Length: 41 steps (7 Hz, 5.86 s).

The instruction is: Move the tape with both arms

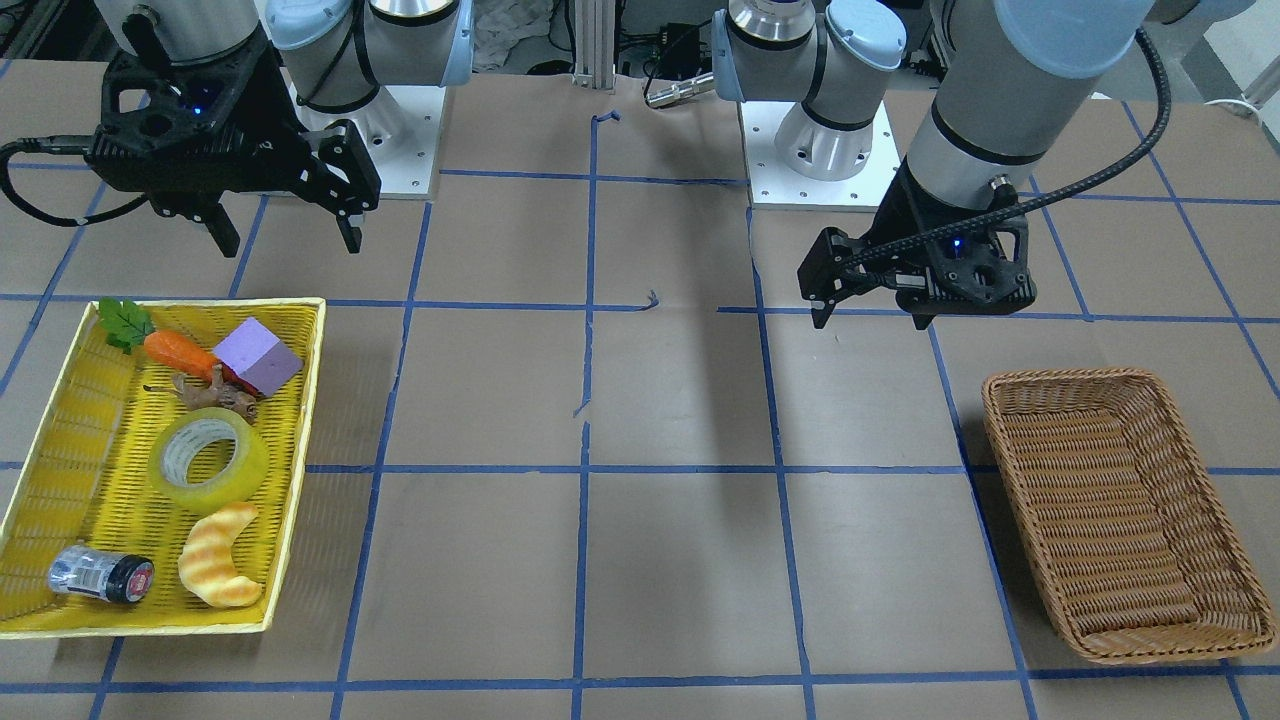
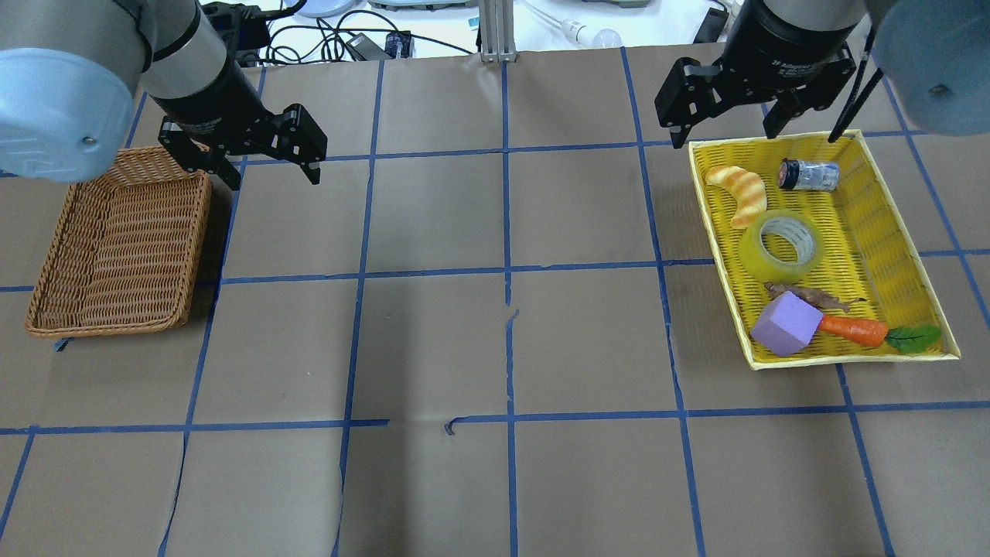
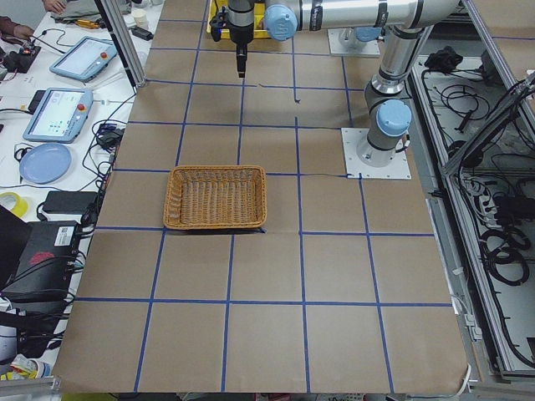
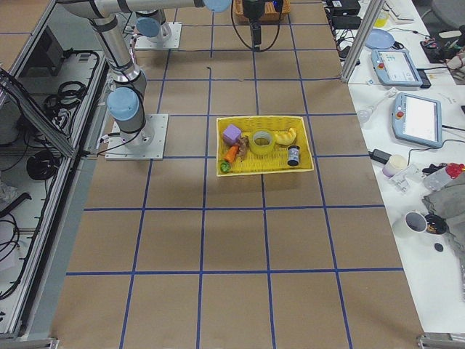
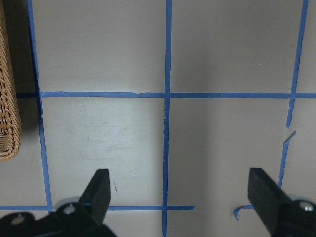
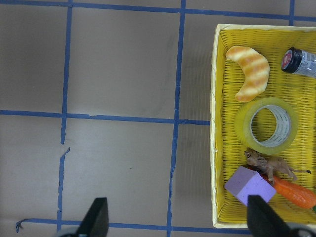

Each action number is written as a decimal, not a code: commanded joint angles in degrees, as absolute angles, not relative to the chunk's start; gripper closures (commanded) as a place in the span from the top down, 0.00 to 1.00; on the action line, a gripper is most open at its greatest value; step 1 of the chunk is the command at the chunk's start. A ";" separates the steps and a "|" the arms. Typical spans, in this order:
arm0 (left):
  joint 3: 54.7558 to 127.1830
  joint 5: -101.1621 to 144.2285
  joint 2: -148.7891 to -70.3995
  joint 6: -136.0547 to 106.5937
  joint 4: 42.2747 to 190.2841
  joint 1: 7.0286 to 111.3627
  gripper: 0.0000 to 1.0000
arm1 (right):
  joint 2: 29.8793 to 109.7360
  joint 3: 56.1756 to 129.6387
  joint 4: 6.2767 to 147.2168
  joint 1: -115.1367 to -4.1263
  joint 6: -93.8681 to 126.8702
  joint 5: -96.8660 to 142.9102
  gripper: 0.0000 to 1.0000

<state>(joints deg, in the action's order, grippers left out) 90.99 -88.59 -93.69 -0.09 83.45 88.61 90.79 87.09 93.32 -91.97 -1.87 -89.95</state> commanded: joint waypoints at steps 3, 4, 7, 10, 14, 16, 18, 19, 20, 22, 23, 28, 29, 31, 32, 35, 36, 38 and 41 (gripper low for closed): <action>90.97 -88.59 -93.78 -0.17 83.76 88.68 1.00 | 90.79 87.10 93.34 -92.02 -1.76 -90.00 1.00; 90.97 -88.59 -93.78 -0.18 83.76 88.68 1.00 | 90.79 87.10 93.34 -92.02 -1.76 -90.00 1.00; 90.97 -88.68 -93.78 -0.09 84.20 88.68 1.00 | 90.70 87.10 93.34 -92.02 -1.76 -90.09 1.00; 90.97 -90.25 -93.78 -0.09 84.20 88.68 1.00 | 90.44 87.01 93.08 -91.58 -2.02 -90.00 1.00; 90.97 -90.70 -93.87 -0.09 84.11 88.68 1.00 | 87.12 87.10 92.81 -79.34 -6.38 -89.91 1.00; 91.05 -90.53 -93.87 -0.09 84.11 88.68 1.00 | 77.23 86.58 94.91 -69.91 -20.53 -89.30 1.00; 91.05 -90.35 -93.87 -0.09 84.11 88.68 1.00 | 69.46 87.62 99.83 -67.68 -21.45 -89.74 1.00; 91.05 -90.26 -93.87 -0.09 84.11 88.68 1.00 | 66.48 91.02 105.76 -67.59 -21.53 -89.82 1.00; 91.05 -90.26 -93.95 -0.09 84.11 88.68 1.00 | 65.92 96.10 112.17 -67.50 -21.62 -89.91 1.00; 91.23 -90.18 -93.96 -0.09 84.11 88.68 1.00 | 65.74 100.01 118.03 -67.24 -22.06 -89.91 0.82; 91.32 -90.18 -93.87 -0.09 84.11 88.68 1.00 | 65.74 100.45 117.60 -67.15 -21.97 -90.00 0.58; 91.41 -90.09 -93.96 -0.17 84.11 88.68 1.00 | 66.27 101.08 117.86 -67.15 -23.73 -93.25 0.00; 91.58 -90.09 -93.96 -0.18 84.11 88.68 1.00 | 66.79 100.29 117.77 -67.15 -23.47 -93.34 0.00; 91.58 -90.09 -93.87 -0.09 84.11 88.68 1.00 | 69.59 95.12 112.98 -67.76 -23.03 -93.43 0.00; 91.58 -90.09 -93.87 -0.09 84.11 88.68 1.00 | 69.70 93.53 112.68 -69.76 -22.77 -92.38 0.00; 91.50 -90.09 -93.87 -0.09 84.11 88.51 1.00 | 69.35 91.14 113.20 -87.56 -5.11 -88.70 0.00; 91.58 -90.09 -93.78 0.09 84.11 88.51 1.00 | 68.74 91.23 113.81 -92.59 3.69 -87.90 0.00; 91.58 -90.00 -93.78 0.09 84.11 88.51 1.00 | 64.71 91.14 114.08 -102.78 12.78 -87.89 0.00; 91.58 -90.00 -93.78 0.09 84.11 88.51 1.00 | 59.33 91.40 119.09 -107.22 18.11 -87.80 0.00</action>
<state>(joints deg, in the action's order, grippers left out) 91.58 -90.04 -93.78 0.09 84.11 88.50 61.06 91.17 117.64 -105.93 16.78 -87.79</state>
